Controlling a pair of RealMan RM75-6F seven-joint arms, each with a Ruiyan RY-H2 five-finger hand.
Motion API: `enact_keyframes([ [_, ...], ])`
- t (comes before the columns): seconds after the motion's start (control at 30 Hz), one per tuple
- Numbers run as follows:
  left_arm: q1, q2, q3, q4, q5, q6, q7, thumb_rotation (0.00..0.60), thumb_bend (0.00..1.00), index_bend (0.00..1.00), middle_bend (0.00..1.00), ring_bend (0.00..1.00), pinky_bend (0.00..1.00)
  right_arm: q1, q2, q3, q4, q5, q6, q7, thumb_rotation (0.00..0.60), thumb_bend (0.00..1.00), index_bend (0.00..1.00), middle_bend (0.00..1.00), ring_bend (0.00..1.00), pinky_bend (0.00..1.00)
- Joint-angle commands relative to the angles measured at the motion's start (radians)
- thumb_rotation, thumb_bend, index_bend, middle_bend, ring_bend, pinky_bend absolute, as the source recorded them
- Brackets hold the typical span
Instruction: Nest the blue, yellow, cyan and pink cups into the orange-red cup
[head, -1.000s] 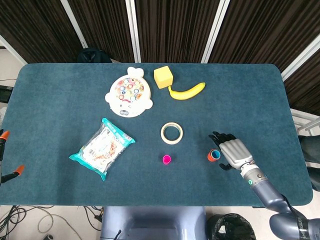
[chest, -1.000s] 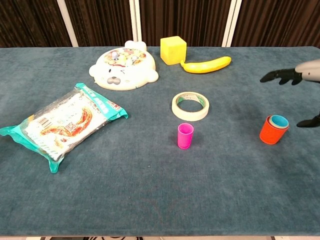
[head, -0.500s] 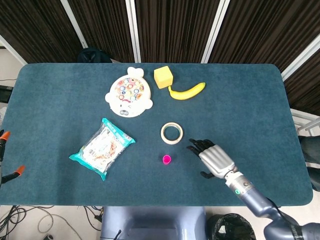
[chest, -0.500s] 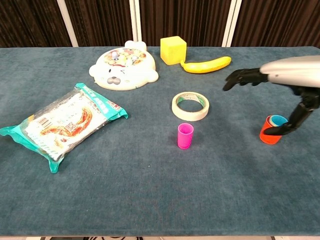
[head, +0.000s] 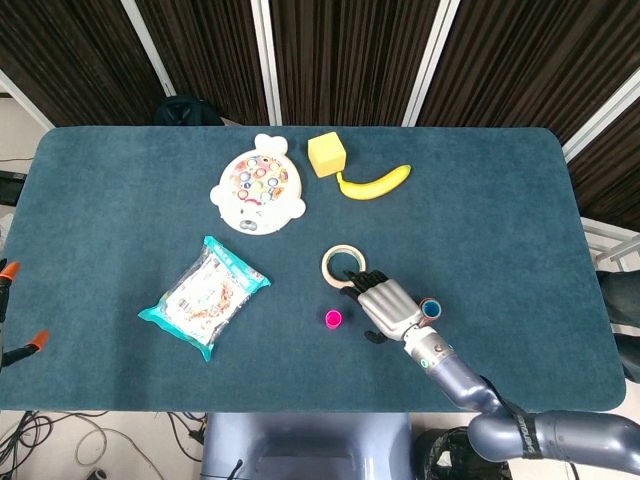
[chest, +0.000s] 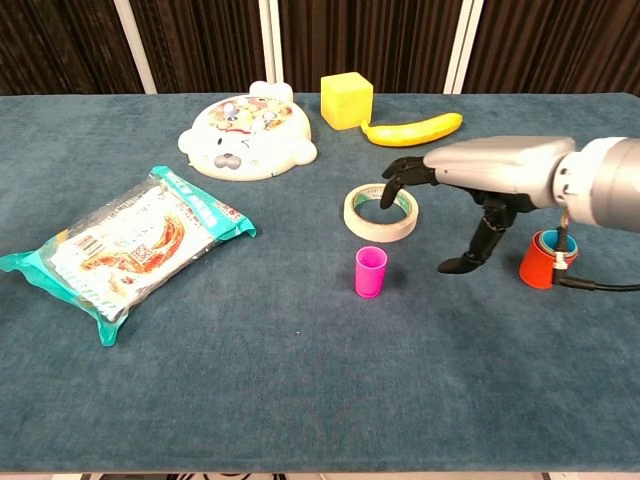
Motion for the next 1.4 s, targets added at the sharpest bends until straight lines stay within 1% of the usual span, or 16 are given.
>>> enact_keyframes([
  [0.03,-0.001,0.000,0.000,0.001,0.000,0.000,0.000,0.600,0.13,0.06,0.02,0.00,0.00,0.025,-0.034,0.007,0.029,0.044,-0.007,-0.026,0.600,0.32,0.25,0.03,0.11,0.14],
  [0.27,-0.001,-0.002,-0.003,0.004,-0.004,-0.001,0.001,0.600,0.13,0.06,0.02,0.00,0.00,0.052,-0.079,0.004,0.056,0.095,0.004,-0.059,0.600,0.33,0.31,0.03,0.11,0.14],
  [0.63,-0.001,-0.004,-0.003,0.006,-0.003,0.000,0.001,0.600,0.13,0.06,0.02,0.00,0.00,0.076,-0.119,0.005,0.074,0.119,0.027,-0.067,0.600,0.39,0.38,0.03,0.11,0.14],
  [0.93,-0.002,-0.005,-0.003,0.007,-0.004,-0.002,0.000,0.600,0.13,0.06,0.02,0.00,0.00,0.085,-0.137,-0.008,0.072,0.123,0.048,-0.081,0.600,0.39,0.39,0.03,0.11,0.14],
  [1.13,-0.002,-0.004,-0.003,0.007,-0.003,0.000,0.000,0.600,0.13,0.06,0.02,0.00,0.00,0.092,-0.149,-0.010,0.078,0.137,0.055,-0.087,0.600,0.39,0.39,0.03,0.11,0.14],
  [1.4,-0.003,-0.005,-0.002,0.008,-0.003,-0.003,0.001,0.600,0.13,0.06,0.02,0.00,0.00,0.098,-0.162,-0.012,0.081,0.137,0.068,-0.092,0.600,0.39,0.41,0.03,0.12,0.14],
])
